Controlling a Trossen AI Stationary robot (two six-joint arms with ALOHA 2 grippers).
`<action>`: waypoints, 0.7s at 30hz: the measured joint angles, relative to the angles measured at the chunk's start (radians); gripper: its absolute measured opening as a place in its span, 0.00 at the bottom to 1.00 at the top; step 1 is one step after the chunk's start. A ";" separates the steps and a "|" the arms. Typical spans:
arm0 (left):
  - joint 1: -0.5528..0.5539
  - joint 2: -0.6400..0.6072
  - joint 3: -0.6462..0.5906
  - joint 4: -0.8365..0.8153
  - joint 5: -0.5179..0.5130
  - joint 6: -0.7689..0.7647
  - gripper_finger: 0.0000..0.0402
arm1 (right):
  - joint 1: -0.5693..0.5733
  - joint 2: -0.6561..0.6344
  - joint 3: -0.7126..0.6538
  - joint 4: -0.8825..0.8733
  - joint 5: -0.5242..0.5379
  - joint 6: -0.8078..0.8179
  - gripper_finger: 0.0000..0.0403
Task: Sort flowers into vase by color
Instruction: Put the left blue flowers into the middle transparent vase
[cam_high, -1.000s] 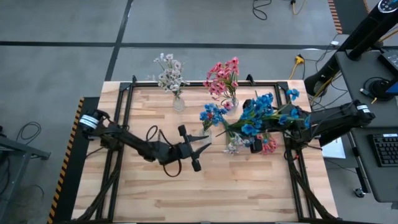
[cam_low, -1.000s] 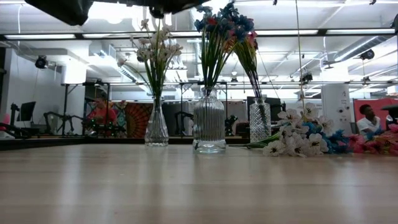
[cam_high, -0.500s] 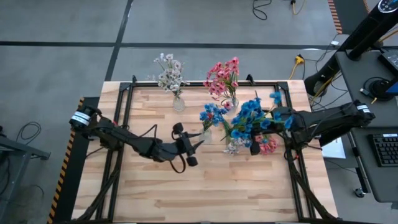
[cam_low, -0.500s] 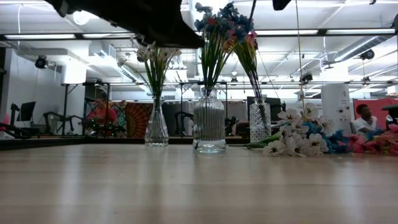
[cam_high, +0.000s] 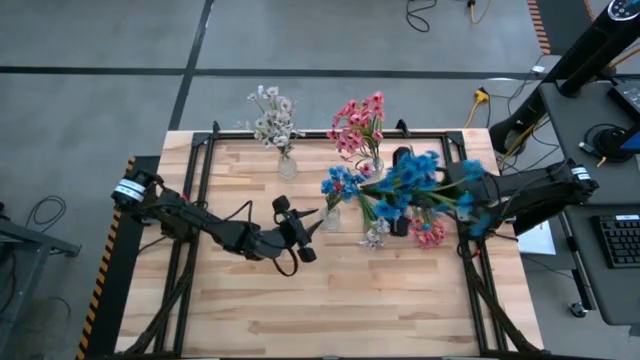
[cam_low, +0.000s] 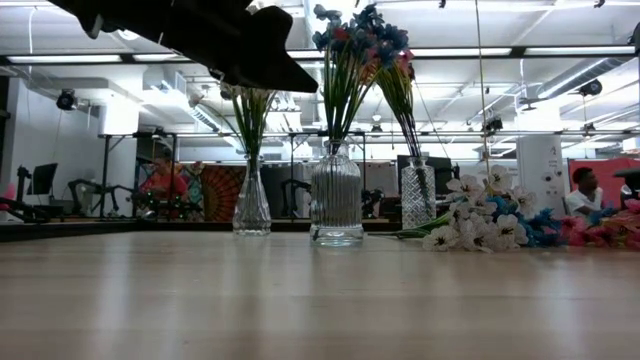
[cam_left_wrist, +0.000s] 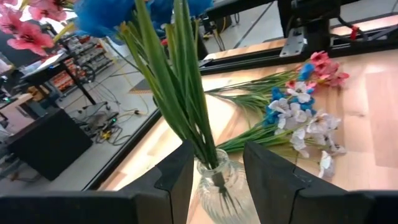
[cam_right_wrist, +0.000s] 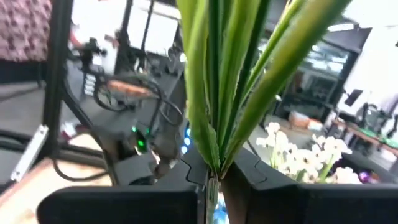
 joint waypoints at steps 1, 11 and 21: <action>0.000 0.000 0.000 0.001 -0.004 0.000 0.31 | -0.004 0.019 0.021 -0.020 0.005 -0.007 0.04; 0.000 0.001 -0.004 0.001 -0.011 0.000 0.31 | -0.026 0.201 0.233 -0.245 0.074 -0.025 0.04; 0.000 0.001 -0.005 0.001 -0.012 0.000 0.31 | -0.026 0.243 0.325 -0.251 0.145 -0.139 0.04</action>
